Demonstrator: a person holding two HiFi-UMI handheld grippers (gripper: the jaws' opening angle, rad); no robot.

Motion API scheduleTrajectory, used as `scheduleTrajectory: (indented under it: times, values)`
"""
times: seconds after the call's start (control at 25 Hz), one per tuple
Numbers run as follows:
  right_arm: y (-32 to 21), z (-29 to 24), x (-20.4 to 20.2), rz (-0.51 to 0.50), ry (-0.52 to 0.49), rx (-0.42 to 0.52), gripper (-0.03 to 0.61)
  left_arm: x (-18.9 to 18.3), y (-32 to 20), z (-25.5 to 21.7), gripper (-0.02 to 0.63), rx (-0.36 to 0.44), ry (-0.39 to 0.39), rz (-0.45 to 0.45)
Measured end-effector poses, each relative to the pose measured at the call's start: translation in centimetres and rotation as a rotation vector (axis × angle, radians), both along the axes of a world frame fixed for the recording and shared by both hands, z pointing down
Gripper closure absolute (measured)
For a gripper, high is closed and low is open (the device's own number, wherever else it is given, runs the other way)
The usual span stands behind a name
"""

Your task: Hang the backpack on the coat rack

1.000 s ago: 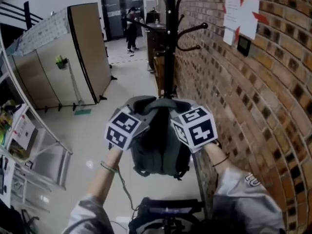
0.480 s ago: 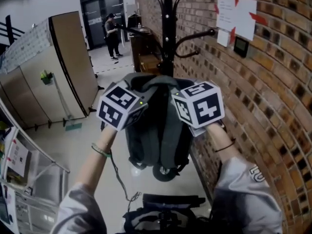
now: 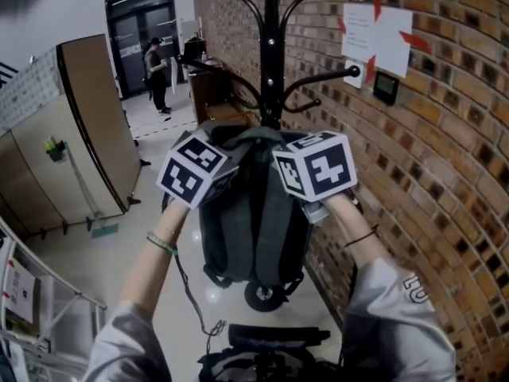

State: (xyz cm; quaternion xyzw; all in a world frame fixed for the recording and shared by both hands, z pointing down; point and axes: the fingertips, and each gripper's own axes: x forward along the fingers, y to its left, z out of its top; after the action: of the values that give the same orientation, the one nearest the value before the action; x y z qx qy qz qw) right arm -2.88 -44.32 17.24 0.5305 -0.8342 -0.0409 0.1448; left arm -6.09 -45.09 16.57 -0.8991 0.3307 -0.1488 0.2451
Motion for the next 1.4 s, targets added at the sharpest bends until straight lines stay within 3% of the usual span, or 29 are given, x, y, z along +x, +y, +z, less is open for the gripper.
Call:
scheduleTrajectory:
  times: [0.24, 0.36, 0.68, 0.96, 1.2, 1.4]
  values:
    - [-1.9, -0.2, 0.3, 0.010, 0.005, -0.027, 0.548, 0.5, -2.1, -0.5, 0.529, 0.006, -0.017, 0.034]
    - [-2.7, -0.1, 0.4, 0.009, 0.005, -0.046, 0.548, 0.8, -3.0, -0.6, 0.529, -0.016, 0.010, 0.046]
    - [-4.9, 1.8, 1.0, 0.034, -0.005, -0.105, 0.546, 1.5, -5.4, 1.2, 0.529, -0.058, 0.002, 0.030]
    - [-5.4, 3.0, 1.2, 0.029, 0.041, -0.053, 0.534, 2.1, -5.7, 2.2, 0.531, -0.070, 0.021, 0.044]
    - [-5.3, 3.7, 1.6, 0.073, 0.063, 0.041, 0.506, 1.9, -5.7, 2.6, 0.522, 0.013, 0.048, -0.021]
    - [-4.6, 4.4, 1.9, 0.095, 0.055, 0.038, 0.486, 1.0, -4.8, 2.8, 0.517, -0.002, 0.103, -0.015]
